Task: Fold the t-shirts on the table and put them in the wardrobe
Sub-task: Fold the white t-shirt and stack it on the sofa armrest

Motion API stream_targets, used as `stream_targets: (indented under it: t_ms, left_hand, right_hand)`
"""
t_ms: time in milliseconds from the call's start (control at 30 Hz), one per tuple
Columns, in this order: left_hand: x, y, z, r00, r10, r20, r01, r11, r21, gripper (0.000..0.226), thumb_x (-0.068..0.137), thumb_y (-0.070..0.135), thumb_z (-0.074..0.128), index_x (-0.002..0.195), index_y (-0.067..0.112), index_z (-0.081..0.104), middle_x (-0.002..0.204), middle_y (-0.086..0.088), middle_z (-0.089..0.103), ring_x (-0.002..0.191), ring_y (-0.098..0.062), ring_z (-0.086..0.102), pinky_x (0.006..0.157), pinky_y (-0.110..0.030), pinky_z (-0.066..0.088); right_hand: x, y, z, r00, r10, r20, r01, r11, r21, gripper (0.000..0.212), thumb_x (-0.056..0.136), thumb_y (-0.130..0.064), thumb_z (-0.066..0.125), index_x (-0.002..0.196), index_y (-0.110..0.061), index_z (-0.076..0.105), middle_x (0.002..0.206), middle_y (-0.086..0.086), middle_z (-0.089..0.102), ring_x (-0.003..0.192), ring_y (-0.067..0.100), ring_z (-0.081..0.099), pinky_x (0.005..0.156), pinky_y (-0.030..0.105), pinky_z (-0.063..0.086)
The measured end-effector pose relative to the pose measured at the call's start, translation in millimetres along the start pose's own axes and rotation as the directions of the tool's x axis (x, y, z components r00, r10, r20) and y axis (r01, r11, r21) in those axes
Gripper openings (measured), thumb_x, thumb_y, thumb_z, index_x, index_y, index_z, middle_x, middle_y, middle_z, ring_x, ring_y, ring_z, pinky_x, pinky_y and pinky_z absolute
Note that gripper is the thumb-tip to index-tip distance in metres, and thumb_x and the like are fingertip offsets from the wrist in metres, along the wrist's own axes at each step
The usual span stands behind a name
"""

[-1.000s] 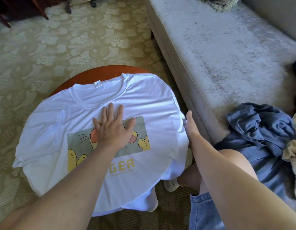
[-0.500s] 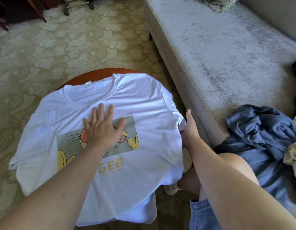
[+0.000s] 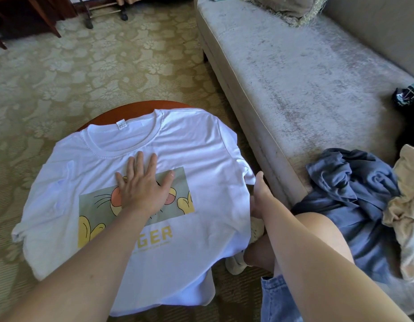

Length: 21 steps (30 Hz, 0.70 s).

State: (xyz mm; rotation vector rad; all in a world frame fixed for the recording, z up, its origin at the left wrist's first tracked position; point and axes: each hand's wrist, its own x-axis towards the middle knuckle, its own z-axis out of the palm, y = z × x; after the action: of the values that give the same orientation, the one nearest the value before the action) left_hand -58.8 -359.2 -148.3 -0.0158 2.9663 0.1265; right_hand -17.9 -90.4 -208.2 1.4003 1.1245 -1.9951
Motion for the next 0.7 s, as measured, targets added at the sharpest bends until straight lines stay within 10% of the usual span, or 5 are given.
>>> stream_targets:
  t_ms: [133, 267, 400, 600, 700]
  left_hand:
    - [0.8, 0.0, 0.5, 1.000, -0.002, 0.000, 0.002, 1.000, 0.003, 0.075, 0.091, 0.072, 0.015, 0.155, 0.035, 0.002, 0.164, 0.004, -0.012, 0.149, -0.016, -0.014, 0.118, -0.053, -0.006]
    - [0.6, 0.0, 0.5, 1.000, -0.003, -0.005, 0.003, 1.000, -0.007, 0.075, 0.091, 0.072, 0.015, 0.155, 0.036, 0.003, 0.164, 0.004, -0.012, 0.149, -0.016, -0.013, 0.118, -0.053, -0.005]
    - [0.0, 0.0, 0.0, 1.000, -0.005, -0.006, 0.005, 1.000, -0.005, 0.074, 0.092, 0.071, 0.016, 0.155, 0.036, 0.004, 0.164, 0.004, -0.011, 0.149, -0.016, -0.013, 0.118, -0.053, -0.005]
    - [-0.2, 0.7, -0.4, 1.000, -0.004, -0.008, 0.004, 1.000, -0.002, 0.074, 0.092, 0.071, 0.016, 0.155, 0.035, 0.003, 0.164, 0.004, -0.011, 0.149, -0.016, -0.013, 0.118, -0.052, -0.006]
    - [0.0, 0.2, 0.4, 1.000, -0.007, -0.015, 0.007, 1.000, -0.007, 0.074, 0.092, 0.071, 0.016, 0.156, 0.035, 0.005, 0.164, 0.004, -0.010, 0.150, -0.017, -0.013, 0.119, -0.052, -0.005]
  right_hand:
    - [-3.8, 2.1, 5.8, 0.988, -0.141, 0.061, 0.135, 0.986, 0.100, 0.092, 0.082, -0.084, 0.032, 0.129, -0.009, 0.058, 0.100, 0.016, 0.074, 0.093, 0.032, 0.070, 0.072, 0.042, 0.054]
    - [26.7, 7.1, 0.5, 0.904, -0.427, -0.033, 0.422, 0.901, -0.098, 0.099, 0.070, -0.092, 0.032, 0.152, -0.044, 0.003, 0.151, 0.000, 0.042, 0.136, 0.022, 0.044, 0.114, 0.051, 0.031]
    - [57.8, -2.5, -7.3, 0.879, -0.474, 0.054, 0.476, 0.878, -0.055, 0.095, 0.065, -0.095, 0.039, 0.144, -0.042, 0.039, 0.150, -0.005, 0.043, 0.135, 0.017, 0.044, 0.112, 0.047, 0.032]
    - [-4.2, -20.0, 8.7, 0.894, -0.441, 0.083, 0.425, 0.891, 0.158, 0.020, 0.096, -0.039, 0.052, 0.088, -0.024, 0.061, 0.076, 0.000, 0.063, 0.063, 0.013, 0.061, 0.073, 0.029, 0.047]
    - [-17.2, -35.4, 15.9, 0.854, -0.519, -0.029, 0.520, 0.850, 0.082, 0.034, 0.096, -0.040, 0.053, 0.112, -0.010, 0.058, 0.107, 0.003, 0.062, 0.096, 0.013, 0.059, 0.092, 0.029, 0.044]
